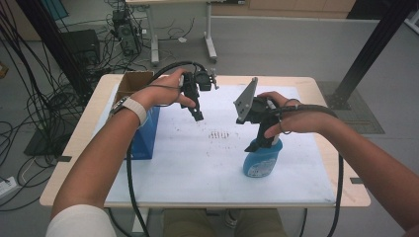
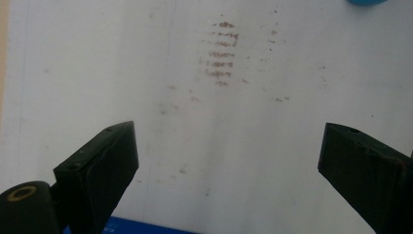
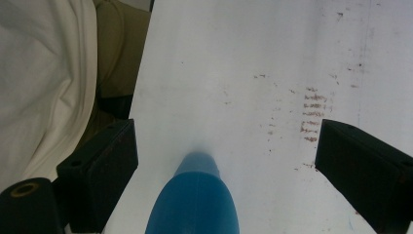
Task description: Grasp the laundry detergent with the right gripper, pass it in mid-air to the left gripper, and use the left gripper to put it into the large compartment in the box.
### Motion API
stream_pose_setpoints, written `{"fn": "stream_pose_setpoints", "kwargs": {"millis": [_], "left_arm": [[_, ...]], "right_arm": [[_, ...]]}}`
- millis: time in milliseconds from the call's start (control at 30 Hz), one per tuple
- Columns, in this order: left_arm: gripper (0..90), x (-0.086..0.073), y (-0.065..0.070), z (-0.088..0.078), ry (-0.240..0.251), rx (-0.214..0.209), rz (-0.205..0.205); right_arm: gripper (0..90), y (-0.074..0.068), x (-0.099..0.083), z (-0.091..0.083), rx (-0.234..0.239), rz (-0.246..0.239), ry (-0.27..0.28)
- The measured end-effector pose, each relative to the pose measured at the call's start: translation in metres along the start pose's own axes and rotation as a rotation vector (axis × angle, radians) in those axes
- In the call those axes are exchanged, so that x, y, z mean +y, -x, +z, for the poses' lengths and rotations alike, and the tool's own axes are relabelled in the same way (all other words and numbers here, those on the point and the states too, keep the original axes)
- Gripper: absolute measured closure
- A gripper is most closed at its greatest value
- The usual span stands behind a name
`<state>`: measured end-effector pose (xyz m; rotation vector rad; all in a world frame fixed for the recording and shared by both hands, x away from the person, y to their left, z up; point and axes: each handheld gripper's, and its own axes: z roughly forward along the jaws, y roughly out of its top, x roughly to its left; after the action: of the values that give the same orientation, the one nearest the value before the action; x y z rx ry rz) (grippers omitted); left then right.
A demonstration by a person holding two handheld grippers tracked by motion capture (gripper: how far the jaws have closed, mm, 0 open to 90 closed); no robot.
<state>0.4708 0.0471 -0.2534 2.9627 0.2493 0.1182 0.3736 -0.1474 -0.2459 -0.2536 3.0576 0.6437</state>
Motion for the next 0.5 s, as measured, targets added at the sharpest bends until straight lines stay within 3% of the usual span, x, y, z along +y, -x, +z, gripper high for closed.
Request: {"fn": "stream_pose_setpoints", "kwargs": {"millis": [500], "left_arm": [[7.8, -0.0005, 0.0010, -0.0028, 0.005, 0.009, 0.001]], "right_arm": [[4.5, -0.0010, -0.0017, -0.0040, -0.022, -0.012, 0.011]]}}
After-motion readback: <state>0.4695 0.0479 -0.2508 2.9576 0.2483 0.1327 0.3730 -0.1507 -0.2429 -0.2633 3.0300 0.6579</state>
